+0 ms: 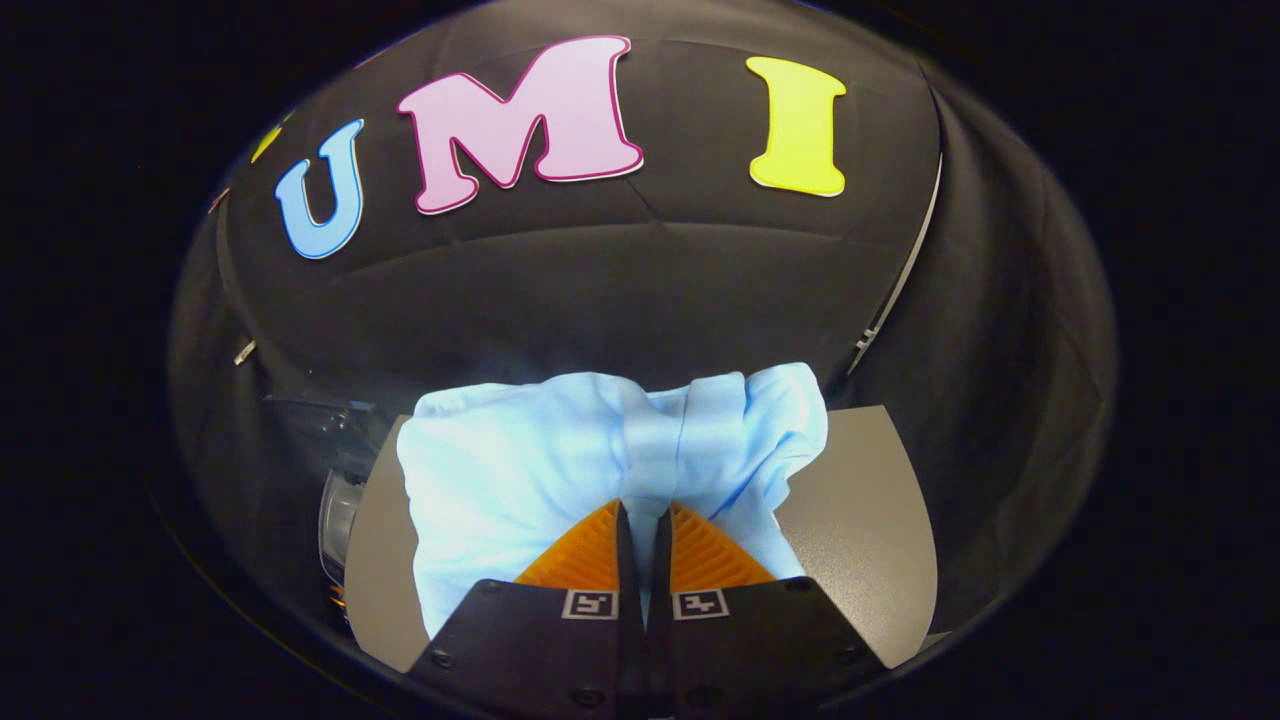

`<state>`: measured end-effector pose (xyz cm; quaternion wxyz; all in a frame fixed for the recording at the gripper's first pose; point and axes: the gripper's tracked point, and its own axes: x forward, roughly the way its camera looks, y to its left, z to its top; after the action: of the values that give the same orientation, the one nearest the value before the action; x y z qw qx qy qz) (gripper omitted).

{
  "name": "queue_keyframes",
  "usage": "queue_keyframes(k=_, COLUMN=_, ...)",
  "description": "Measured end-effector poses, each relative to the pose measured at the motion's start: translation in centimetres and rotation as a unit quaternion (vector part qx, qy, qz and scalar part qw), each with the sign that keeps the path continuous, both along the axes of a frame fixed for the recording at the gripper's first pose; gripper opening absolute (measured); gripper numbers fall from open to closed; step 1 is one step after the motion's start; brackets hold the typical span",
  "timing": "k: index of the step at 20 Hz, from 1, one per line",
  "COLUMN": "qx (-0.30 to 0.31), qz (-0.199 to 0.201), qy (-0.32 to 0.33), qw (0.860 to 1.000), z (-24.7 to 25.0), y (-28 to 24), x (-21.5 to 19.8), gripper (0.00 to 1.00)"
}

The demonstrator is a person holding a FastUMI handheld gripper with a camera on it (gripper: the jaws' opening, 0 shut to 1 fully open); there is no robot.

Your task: Put the clothes into the washing machine and then close the washing machine lid.

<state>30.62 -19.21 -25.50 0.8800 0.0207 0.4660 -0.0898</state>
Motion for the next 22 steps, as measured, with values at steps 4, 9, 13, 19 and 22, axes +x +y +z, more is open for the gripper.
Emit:
queue_keyframes(k=4, qx=0.037, qz=-0.003, qy=-0.028, qw=0.999, z=2.7, y=2.1, x=-0.4, gripper=0.05)
queue_keyframes(k=9, qx=0.031, qz=0.024, qy=-0.088, qw=0.995, z=8.9, y=6.7, x=-0.7, gripper=0.05)
queue_keyframes(k=13, qx=0.034, qz=0.055, qy=-0.134, qw=0.989, z=13.0, y=13.0, x=-0.6, gripper=0.05)
queue_keyframes(k=19, qx=0.071, qz=0.129, qy=-0.154, qw=0.977, z=14.0, y=25.7, x=-0.8, gripper=0.05)
queue_keyframes(k=22, qx=0.085, qz=0.153, qy=-0.153, qw=0.972, z=12.4, y=31.3, x=-0.3, gripper=0.05)
